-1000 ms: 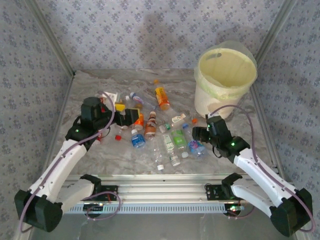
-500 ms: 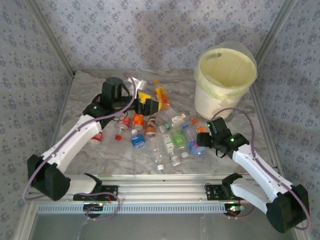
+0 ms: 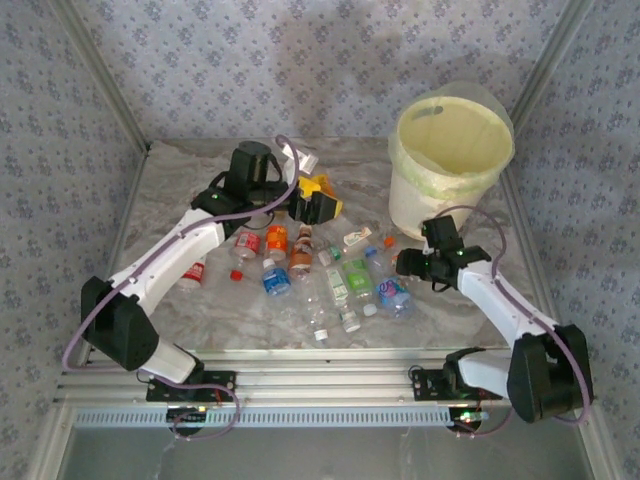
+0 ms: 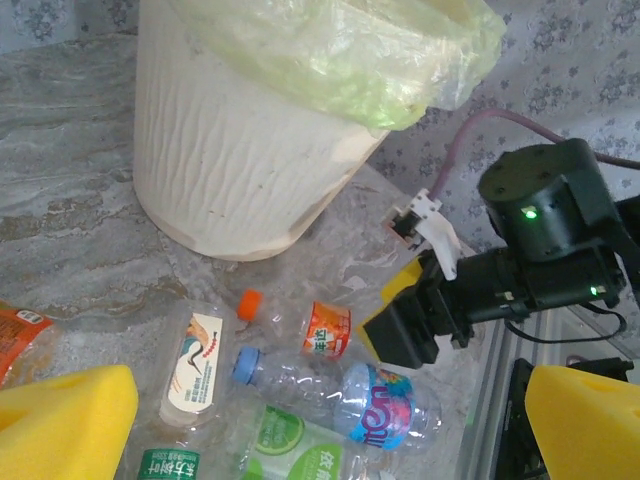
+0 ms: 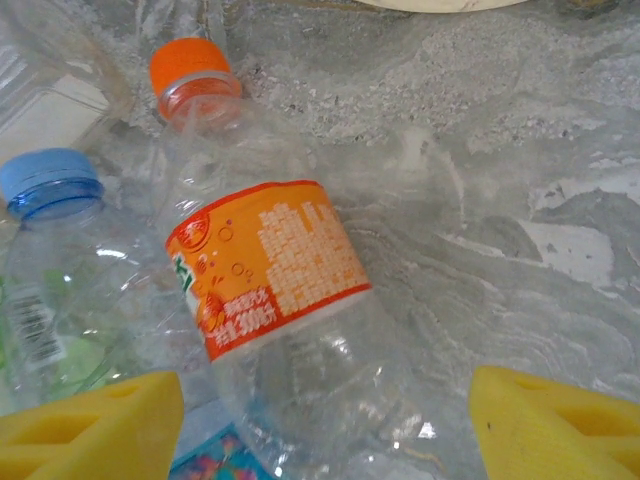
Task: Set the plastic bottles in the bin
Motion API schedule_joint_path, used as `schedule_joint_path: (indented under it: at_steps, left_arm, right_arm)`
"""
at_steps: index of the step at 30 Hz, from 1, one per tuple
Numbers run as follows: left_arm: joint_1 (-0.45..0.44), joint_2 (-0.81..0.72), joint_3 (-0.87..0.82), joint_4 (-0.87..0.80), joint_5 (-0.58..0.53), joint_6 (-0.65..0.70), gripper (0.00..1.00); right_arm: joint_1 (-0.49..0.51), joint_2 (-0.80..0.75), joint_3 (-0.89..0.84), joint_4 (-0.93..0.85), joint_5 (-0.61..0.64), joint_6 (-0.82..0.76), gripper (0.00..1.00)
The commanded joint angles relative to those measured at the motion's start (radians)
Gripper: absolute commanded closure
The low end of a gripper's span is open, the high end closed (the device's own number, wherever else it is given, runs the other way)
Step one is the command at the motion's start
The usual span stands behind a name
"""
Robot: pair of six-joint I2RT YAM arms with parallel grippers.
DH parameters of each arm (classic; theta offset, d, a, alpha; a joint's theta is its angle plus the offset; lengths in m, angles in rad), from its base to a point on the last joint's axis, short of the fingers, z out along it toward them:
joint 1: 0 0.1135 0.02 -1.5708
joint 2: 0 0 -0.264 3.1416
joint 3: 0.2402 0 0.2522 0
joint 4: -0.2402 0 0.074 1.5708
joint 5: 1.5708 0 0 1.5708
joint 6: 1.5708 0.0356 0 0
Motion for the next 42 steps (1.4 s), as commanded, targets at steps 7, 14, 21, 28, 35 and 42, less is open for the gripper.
schedule_joint_path:
  at_steps: [7,14,21,28,35,42]
  left_arm:
    - [-0.01,-0.043,-0.01,-0.038,-0.04,0.096,0.0]
    - [-0.01,-0.099,-0.07,-0.03,-0.111,0.102,0.0]
    - [-0.013,-0.111,-0.069,-0.035,-0.12,0.098,0.0]
    - [-0.018,-0.122,-0.045,-0.059,-0.115,0.104,0.0]
    - [-0.018,-0.118,-0.043,-0.064,-0.115,0.105,0.0]
    - [-0.019,-0.107,-0.038,-0.069,-0.114,0.104,0.0]
  right_arm:
    - [-0.006,0.109,0.055,0.052,-0.057,-0.051,0.17]
    - [0.001,0.144,0.056,0.04,-0.02,-0.035,0.16]
    - [0.001,0.198,0.071,0.024,-0.019,-0.024,0.15]
    - [-0.004,0.228,0.091,-0.005,-0.047,-0.057,0.14]
    - [0.0,0.284,0.118,-0.014,-0.054,-0.059,0.13]
    - [0.0,0.331,0.134,-0.001,-0.074,-0.056,0.13]
